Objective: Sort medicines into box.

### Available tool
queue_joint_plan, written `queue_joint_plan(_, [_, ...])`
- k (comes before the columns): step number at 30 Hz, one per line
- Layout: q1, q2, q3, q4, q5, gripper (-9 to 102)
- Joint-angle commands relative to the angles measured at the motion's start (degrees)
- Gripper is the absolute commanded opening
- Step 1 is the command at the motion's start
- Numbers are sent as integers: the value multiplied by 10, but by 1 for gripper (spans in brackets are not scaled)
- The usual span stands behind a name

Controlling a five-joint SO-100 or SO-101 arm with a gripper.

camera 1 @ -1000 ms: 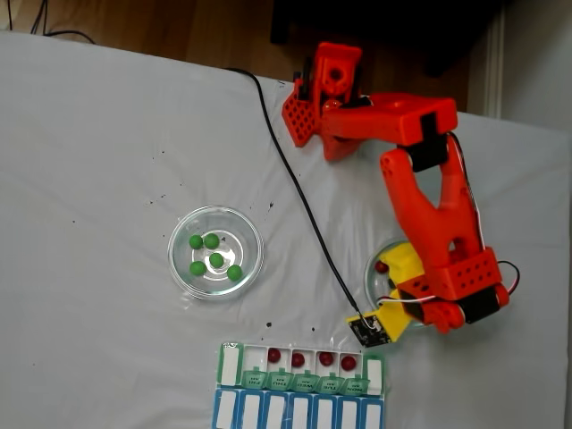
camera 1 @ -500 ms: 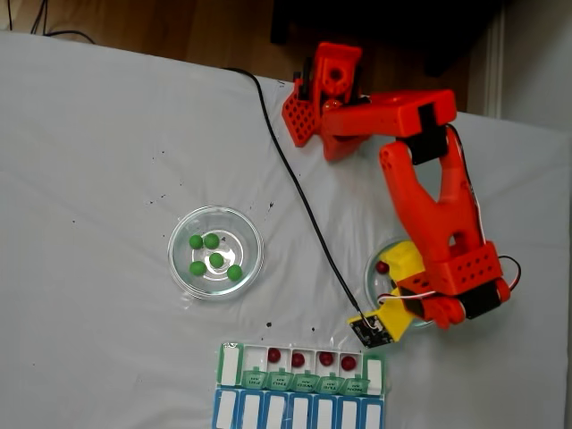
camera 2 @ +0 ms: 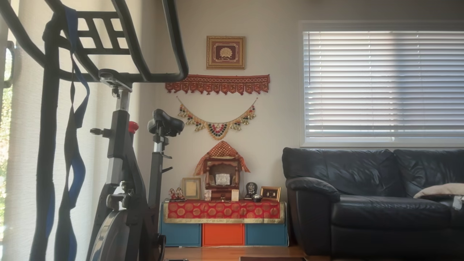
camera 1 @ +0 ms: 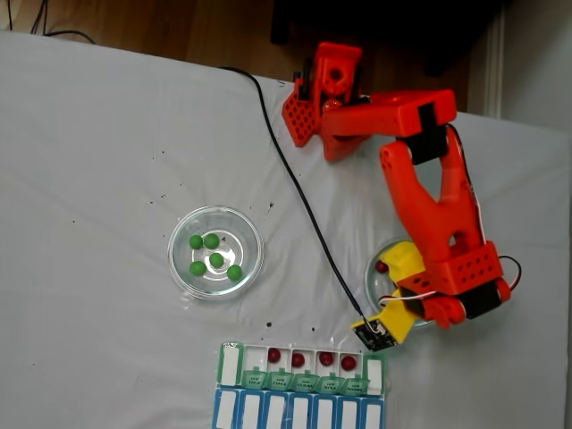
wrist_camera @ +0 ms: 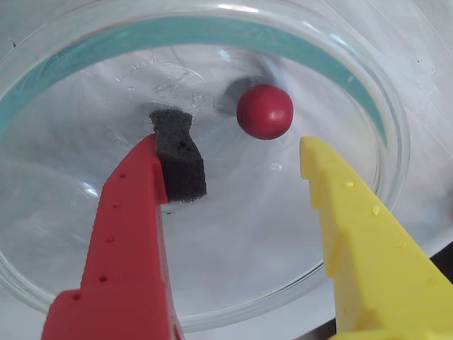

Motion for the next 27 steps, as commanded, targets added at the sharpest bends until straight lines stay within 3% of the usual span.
queue_joint_plan(1, [-1,55,-22,5,-10,25])
queue_joint_plan(27, [-6,8,-26,-16,-6,23])
